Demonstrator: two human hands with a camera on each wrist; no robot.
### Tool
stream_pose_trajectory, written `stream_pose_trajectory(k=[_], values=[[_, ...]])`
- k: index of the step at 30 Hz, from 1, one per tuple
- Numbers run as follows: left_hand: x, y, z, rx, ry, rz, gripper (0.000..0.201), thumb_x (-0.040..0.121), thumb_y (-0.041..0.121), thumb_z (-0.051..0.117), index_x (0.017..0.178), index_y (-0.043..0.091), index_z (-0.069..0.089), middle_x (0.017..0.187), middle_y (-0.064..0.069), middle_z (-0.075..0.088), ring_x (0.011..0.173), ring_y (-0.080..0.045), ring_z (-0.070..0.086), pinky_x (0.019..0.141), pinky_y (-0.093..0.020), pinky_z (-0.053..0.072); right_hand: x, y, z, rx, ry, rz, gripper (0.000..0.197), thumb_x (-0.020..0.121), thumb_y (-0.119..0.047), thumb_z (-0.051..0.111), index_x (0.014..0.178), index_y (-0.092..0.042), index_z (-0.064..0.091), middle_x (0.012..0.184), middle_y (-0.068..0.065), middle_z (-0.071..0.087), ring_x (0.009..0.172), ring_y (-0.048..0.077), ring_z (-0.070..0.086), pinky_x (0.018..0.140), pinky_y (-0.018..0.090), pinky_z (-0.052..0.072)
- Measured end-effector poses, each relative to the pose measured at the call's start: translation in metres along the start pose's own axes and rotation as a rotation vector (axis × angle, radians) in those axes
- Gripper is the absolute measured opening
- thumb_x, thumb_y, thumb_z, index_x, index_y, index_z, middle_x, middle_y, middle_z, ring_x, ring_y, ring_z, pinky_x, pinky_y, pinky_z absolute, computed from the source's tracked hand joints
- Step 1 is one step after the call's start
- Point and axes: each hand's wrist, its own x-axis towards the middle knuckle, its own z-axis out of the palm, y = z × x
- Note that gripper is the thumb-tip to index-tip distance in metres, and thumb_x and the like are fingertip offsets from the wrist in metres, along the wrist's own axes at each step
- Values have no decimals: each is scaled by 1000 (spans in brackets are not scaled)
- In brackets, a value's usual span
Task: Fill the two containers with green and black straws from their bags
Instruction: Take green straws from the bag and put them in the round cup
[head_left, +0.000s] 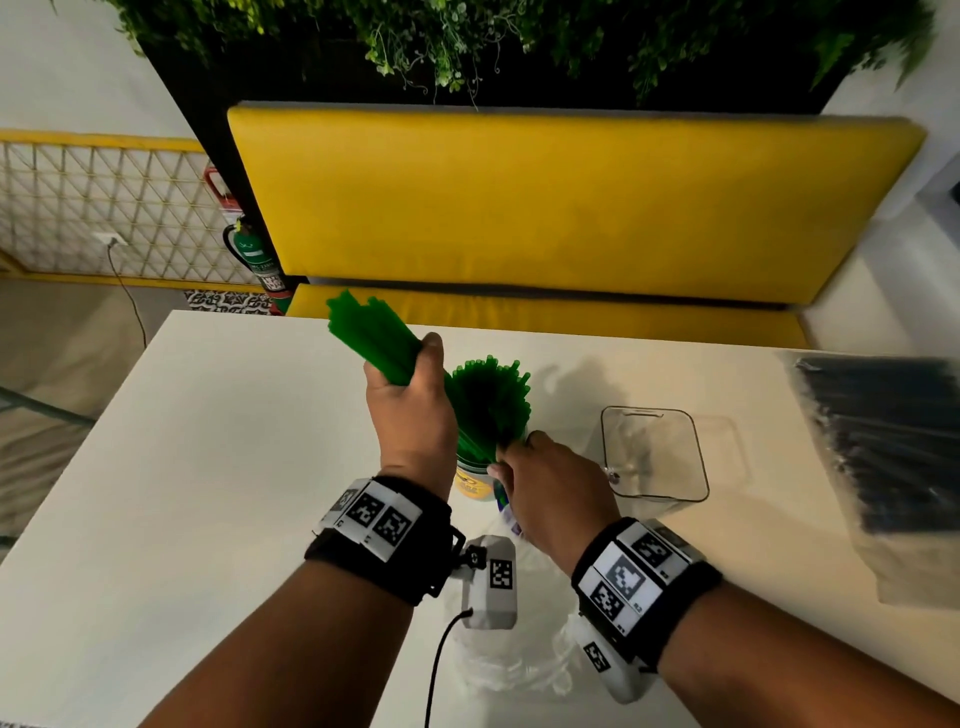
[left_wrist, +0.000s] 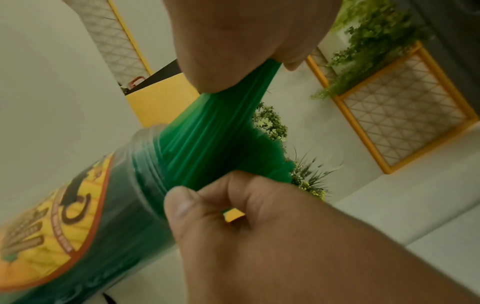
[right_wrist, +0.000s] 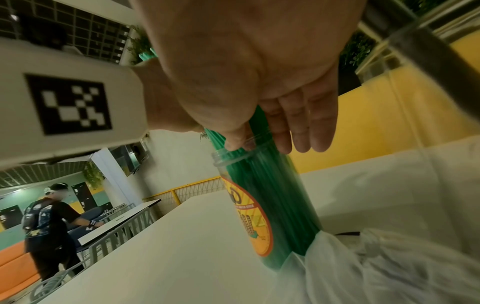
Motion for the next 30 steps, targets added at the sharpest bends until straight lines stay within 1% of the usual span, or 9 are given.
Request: stream_pose_trajectory(k=[3,8,11,13,15,21,24,26,30], values=[[-1,-10,-2,15,-40,1,25,92,22,67,107,5,56,77,3,56,65,-6,55,63,-21,50,1,0,-1,13,15,-14,28,102,-40,39,109,-22,58,100,7,59,88,29,62,65,35,48],[-16,-42,-24,311,-274,76,31,84,30,73,111,29,56,110,-13,63,101,-23,65,88,-44,57,-1,-2,-4,37,22,-17,18,99,-32,42,107,-22,54,99,7,59,89,32,61,61,35,41],[-16,-36,-34,285,-356,120,70,79,18,81,132,32,38,127,-8,56,113,-17,62,92,-28,56,1,0,-2,37,27,5,20,100,-33,41,108,-22,55,102,6,59,92,31,60,64,35,43],[-10,-23,-41,286,-403,156,101,70,29,87,142,51,21,147,-4,38,129,-15,52,100,-29,51,3,-1,0,37,24,20,23,100,-37,41,110,-22,55,103,7,58,94,31,60,66,36,44],[-3,-7,-45,344,-416,255,113,67,44,85,150,51,9,157,0,25,141,-14,38,107,-34,43,5,-1,1,42,8,32,26,101,-41,39,112,-24,55,102,7,57,94,30,59,68,38,46],[10,10,-23,919,-680,772,62,100,43,46,152,14,34,161,-7,30,151,-28,25,121,-45,27,7,0,5,-8,10,55,34,101,-47,34,109,-22,56,101,6,55,93,28,58,67,38,45],[7,-5,-24,1202,-903,897,51,102,43,40,141,12,52,150,-13,49,138,-34,46,108,-54,40,6,-1,10,-39,31,47,33,101,-46,35,109,-20,52,97,5,56,88,28,58,64,38,48],[11,1,-22,1202,-858,946,51,100,46,43,137,14,57,149,-13,49,134,-32,48,109,-51,39,9,2,21,-19,10,93,39,98,-52,28,109,-22,49,95,5,54,83,28,58,61,39,47],[-1,12,-11,1394,-841,940,58,102,52,30,153,24,34,165,-4,23,153,-26,18,123,-50,17,9,1,25,-30,-42,127,39,97,-48,27,114,-22,52,102,5,56,86,28,59,62,38,41]])
